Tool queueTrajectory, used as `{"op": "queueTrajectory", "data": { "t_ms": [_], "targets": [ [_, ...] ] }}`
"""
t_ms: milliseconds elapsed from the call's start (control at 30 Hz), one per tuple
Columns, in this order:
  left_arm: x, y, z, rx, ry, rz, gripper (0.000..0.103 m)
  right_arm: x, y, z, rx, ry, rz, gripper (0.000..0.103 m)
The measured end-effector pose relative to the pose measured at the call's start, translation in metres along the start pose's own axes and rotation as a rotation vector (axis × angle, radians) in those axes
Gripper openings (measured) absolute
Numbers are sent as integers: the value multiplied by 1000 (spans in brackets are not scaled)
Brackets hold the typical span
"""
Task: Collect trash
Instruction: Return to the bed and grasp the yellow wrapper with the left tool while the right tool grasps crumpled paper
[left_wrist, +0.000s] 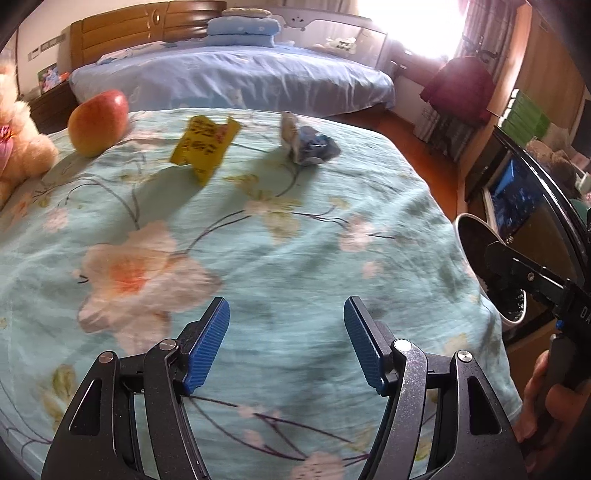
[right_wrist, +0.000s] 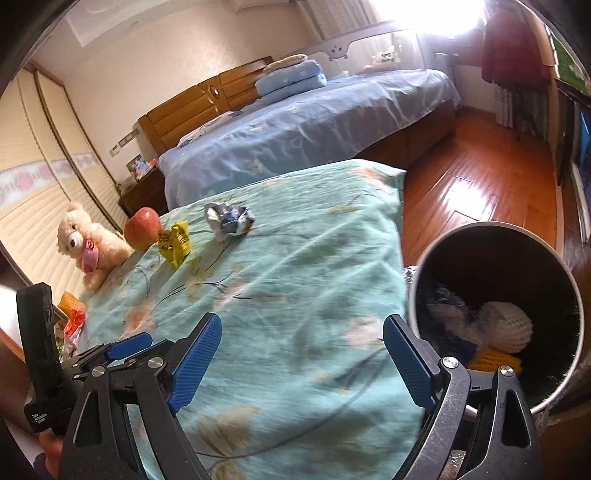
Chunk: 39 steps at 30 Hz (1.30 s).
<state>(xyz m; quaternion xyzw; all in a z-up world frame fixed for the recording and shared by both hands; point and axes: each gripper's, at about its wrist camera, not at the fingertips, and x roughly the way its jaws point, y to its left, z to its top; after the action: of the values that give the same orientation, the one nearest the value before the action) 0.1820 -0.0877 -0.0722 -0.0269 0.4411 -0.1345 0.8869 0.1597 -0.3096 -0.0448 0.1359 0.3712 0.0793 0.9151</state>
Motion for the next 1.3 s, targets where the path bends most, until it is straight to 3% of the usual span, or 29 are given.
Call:
{"op": "queueTrajectory", "data": {
  "t_ms": [600,1300],
  "targets": [
    [6,55,21,-81,-19,58,68,55,44,12,-72,70,39,91],
    [29,87,58,-109,-26,86,68,102,60,44,-86,96,59,91]
  ]
}}
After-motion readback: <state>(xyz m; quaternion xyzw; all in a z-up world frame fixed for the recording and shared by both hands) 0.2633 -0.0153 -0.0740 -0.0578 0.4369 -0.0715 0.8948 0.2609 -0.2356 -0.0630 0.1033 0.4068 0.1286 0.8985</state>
